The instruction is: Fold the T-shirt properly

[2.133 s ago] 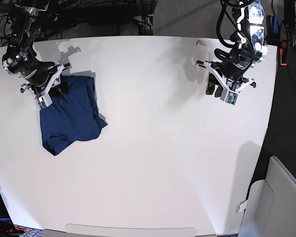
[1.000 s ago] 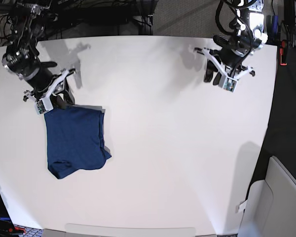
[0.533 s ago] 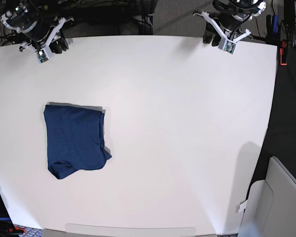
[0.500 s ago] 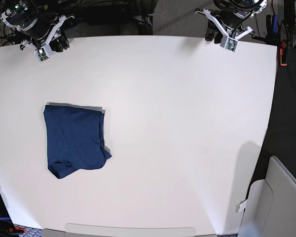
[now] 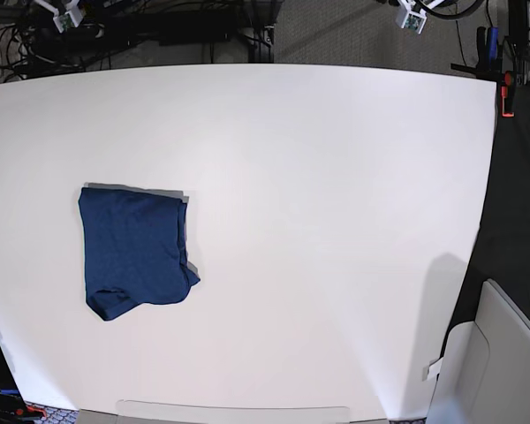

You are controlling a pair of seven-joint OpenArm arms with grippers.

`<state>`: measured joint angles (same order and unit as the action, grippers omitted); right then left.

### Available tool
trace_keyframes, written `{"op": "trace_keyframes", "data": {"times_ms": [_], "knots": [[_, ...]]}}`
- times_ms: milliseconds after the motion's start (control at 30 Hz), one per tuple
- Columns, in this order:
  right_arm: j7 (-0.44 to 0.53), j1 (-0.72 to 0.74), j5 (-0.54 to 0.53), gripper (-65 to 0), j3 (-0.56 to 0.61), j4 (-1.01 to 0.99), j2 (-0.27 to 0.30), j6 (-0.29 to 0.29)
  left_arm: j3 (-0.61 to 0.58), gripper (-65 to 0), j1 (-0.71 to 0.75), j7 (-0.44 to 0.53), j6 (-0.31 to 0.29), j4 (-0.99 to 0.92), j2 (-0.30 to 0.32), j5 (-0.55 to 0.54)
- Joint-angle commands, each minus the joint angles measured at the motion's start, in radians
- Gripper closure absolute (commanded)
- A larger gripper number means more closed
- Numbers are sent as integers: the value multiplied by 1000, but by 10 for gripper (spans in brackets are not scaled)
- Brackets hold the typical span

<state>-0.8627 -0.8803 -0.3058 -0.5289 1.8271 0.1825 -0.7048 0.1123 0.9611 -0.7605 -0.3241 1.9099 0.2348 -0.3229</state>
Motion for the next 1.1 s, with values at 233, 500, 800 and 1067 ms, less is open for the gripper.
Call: {"op": "trace_keyframes", "data": {"times_ms": [233, 500, 800, 1067], "knots": [[30, 243, 273, -103, 100, -369, -42, 7, -7, -13, -202, 2, 3, -367, -48, -3], [147, 527, 534, -103, 138, -815, -93, 7, -7, -12, -396, 6, 3, -686, -58, 1], [491, 711, 613, -103, 250, -1263, -102, 173, -10, -12, -604, 164, 3, -1116, -74, 5], [728, 801, 710, -103, 273, -1503, -154, 397, -182, -13, -707, 461, 3, -1447, -82, 5]]}}
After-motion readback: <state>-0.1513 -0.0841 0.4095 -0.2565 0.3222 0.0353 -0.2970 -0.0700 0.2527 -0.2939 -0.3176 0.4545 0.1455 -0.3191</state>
